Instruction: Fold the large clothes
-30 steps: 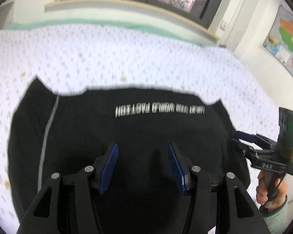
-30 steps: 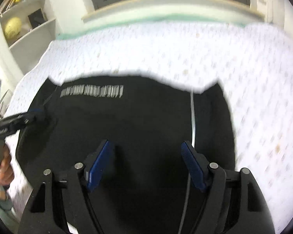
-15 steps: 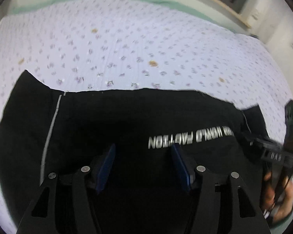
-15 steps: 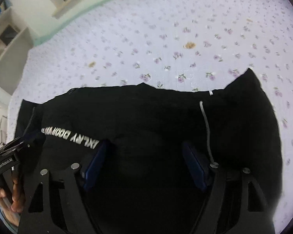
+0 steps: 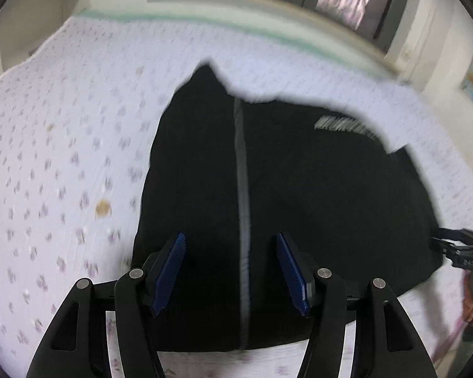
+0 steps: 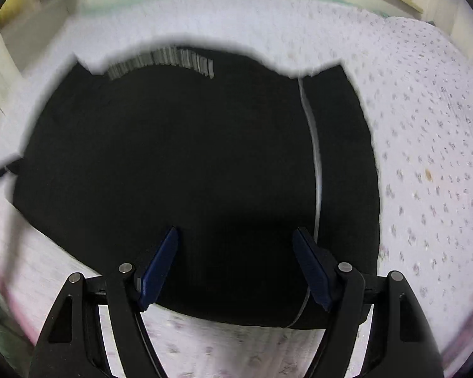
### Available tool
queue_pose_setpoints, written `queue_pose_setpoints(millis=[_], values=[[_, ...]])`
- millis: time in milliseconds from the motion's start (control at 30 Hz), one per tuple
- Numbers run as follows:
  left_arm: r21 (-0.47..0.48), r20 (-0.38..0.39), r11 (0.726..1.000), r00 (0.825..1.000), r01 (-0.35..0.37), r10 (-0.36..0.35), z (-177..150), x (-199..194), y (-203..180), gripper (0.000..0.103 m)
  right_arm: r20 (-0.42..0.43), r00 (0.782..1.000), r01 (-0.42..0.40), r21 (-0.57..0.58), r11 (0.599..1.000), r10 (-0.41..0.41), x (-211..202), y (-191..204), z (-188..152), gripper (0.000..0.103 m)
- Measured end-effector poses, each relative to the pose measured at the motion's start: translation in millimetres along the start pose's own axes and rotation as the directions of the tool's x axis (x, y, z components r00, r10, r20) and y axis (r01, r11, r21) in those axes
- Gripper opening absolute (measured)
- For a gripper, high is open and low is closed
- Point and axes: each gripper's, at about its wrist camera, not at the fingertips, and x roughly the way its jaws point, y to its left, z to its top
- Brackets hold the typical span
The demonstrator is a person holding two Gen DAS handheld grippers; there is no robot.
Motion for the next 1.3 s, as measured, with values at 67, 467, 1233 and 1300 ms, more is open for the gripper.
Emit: queue_pose_setpoints(millis=[67,467,1233,1300], values=[[-0.083,-0.035,0.996,0.999,0.033,-0.036,-6,24,14,0.075,-0.025,1.000,0.004,0.007,1.000,-0.004,21,1,-1,0.080],[-0.036,0.068,0.998,0.997,0.045,-0.043,3,-35,25,0.078,0.089,0.987,-0.142,0.097,0.985,0.133,-22,-29,-13,0.082],[-0.208,-0.059,0.909,0.923,0.361,-0.380,57,57,83,0.078,0.197,0.967,-0.218,0.321,0.922,0.161,20,-149,12,0.085],[-0.239,-0.082,0.883,0.897,0.404,-0.433,59,71,81,0.078,0.188,0.965,-0.237,0.320,0.917,0.184,30,-154,12,0.085]])
